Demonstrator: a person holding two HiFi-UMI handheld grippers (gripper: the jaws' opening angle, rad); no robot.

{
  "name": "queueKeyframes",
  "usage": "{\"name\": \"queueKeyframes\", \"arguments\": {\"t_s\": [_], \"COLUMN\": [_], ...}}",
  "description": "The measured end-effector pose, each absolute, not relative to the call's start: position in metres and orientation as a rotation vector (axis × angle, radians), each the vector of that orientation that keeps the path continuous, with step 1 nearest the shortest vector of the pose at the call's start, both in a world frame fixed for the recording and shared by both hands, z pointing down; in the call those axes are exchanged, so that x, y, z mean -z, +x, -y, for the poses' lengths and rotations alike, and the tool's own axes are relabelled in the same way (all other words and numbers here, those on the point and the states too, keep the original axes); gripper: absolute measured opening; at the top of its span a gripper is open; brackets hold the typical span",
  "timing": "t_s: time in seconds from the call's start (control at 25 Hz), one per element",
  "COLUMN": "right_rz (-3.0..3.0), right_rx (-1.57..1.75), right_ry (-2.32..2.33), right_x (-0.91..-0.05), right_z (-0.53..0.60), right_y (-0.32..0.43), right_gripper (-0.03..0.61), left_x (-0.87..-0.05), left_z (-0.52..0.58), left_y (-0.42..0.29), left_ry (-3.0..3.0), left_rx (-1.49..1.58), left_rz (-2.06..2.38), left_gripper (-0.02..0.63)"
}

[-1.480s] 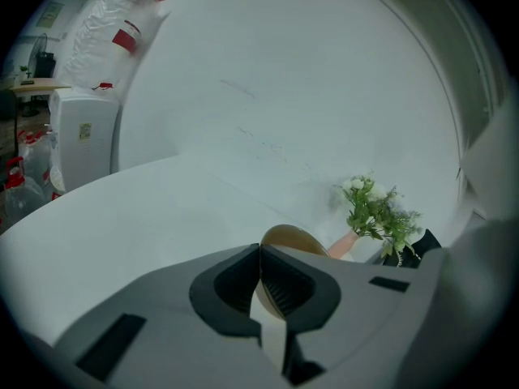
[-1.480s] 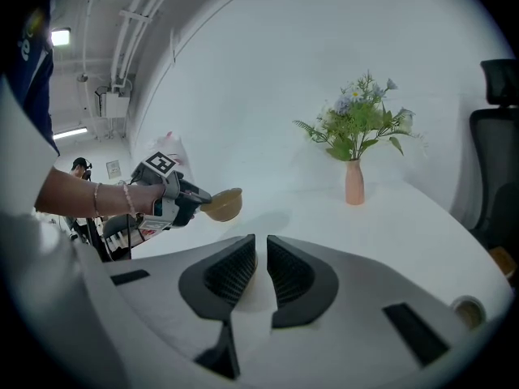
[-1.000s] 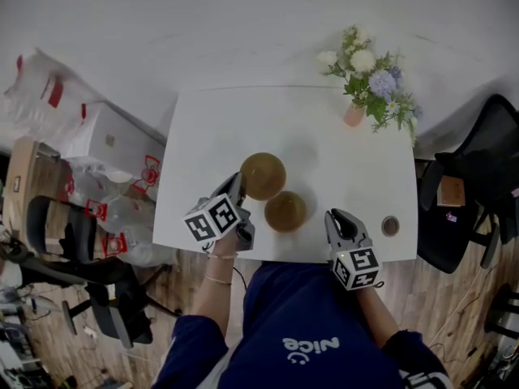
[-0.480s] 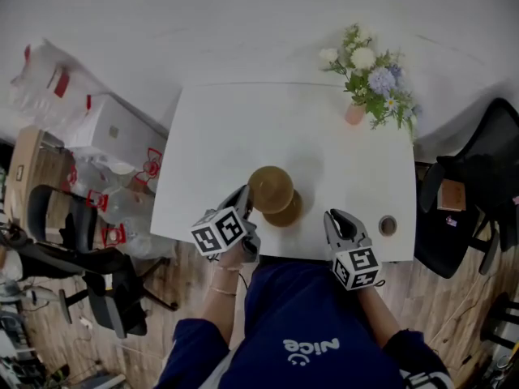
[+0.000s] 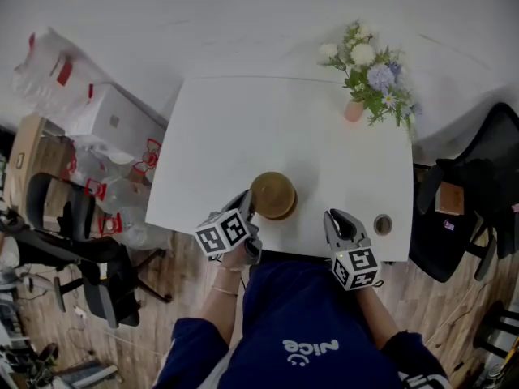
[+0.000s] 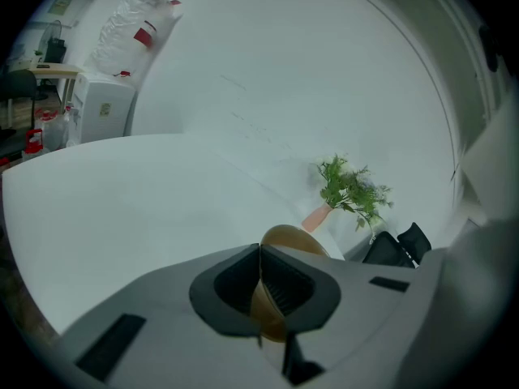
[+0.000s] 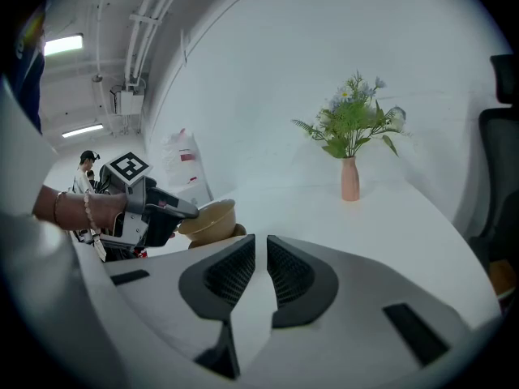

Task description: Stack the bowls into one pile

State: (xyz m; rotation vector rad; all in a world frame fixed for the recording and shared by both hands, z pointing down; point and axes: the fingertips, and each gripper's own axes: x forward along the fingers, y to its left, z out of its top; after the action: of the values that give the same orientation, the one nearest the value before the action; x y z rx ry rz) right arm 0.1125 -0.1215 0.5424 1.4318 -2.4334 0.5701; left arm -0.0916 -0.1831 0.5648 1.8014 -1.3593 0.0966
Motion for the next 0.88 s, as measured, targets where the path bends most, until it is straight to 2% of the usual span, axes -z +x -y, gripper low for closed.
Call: {"name": "queueKeyframes", "arguments": {"t_s": [0.64, 0.88], "right_rz": [2.452, 2.466], "right_rx": [-0.564, -0.537], "right_ry": [1.392, 1.343], "right_x": [-0.548, -0.549], "right_z": [0.118, 0.119], "right_y": [0.128, 0.127], "right_gripper": [0.063, 0.063], "left_x": [-0.596, -0.602], "left_z": [0.168, 0.168], "left_y": [-0.083, -0.081], "left_ry": [1.764, 1.817], "left_rx": [-0.219, -0.373], "left_rz": [1.448, 1.527], "left_gripper": [0.023, 0.025]}}
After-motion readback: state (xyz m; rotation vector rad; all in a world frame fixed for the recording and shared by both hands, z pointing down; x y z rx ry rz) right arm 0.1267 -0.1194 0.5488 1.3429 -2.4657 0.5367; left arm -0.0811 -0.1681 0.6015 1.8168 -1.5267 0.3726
